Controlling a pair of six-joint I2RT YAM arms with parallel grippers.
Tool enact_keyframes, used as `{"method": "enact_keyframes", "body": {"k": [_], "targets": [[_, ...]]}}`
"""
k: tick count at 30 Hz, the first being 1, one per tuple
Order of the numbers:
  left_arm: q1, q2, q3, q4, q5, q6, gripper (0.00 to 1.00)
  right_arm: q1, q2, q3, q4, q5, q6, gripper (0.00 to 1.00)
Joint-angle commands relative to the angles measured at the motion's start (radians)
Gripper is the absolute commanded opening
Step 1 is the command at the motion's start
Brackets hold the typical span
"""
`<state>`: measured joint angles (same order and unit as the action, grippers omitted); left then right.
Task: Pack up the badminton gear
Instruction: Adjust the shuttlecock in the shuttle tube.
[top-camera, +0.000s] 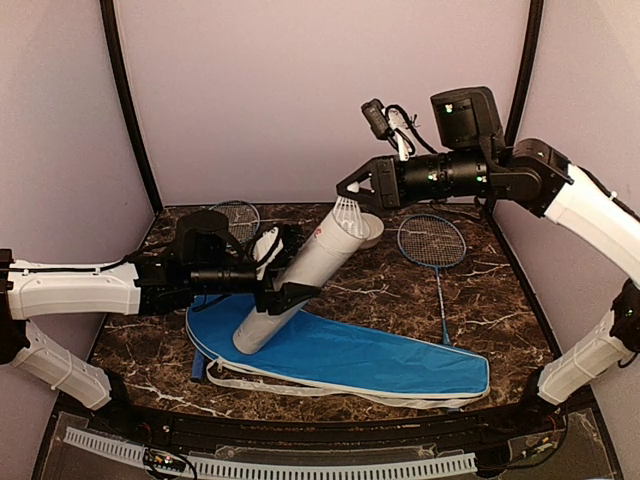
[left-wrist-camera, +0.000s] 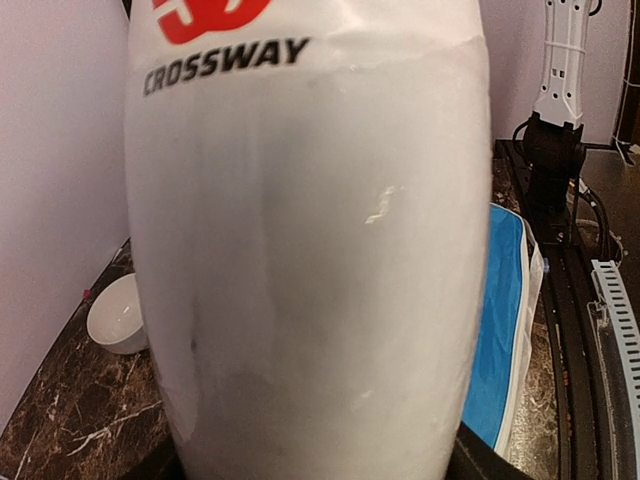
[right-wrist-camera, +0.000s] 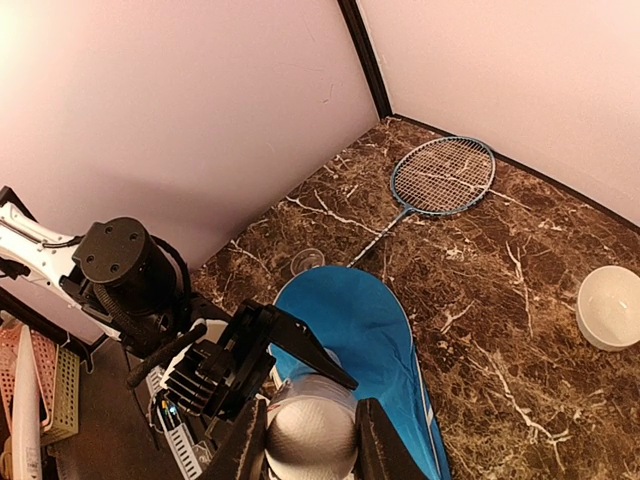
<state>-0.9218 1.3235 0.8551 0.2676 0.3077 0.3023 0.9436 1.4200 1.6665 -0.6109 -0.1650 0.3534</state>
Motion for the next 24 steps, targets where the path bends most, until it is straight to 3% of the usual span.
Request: {"method": "enact_keyframes", "body": {"k": [1,14,24], "targets": [[-0.006,0.008,0.015,-0.032,0.015,-0.011,0.68,0.023,0.003,-0.023,0.128,0.042,0.003,0.14],[-0.005,-0.003,0.009,0.001,0.018,-0.071,0.68,0.061,-0.128,-0.257,0.305,0.175,0.031,0.14],[0.018,-0.004,0.022,0.015,-0.013,-0.147,0.68,0.08,-0.179,-0.335,0.368,0.134,0.026,0.17]]}}
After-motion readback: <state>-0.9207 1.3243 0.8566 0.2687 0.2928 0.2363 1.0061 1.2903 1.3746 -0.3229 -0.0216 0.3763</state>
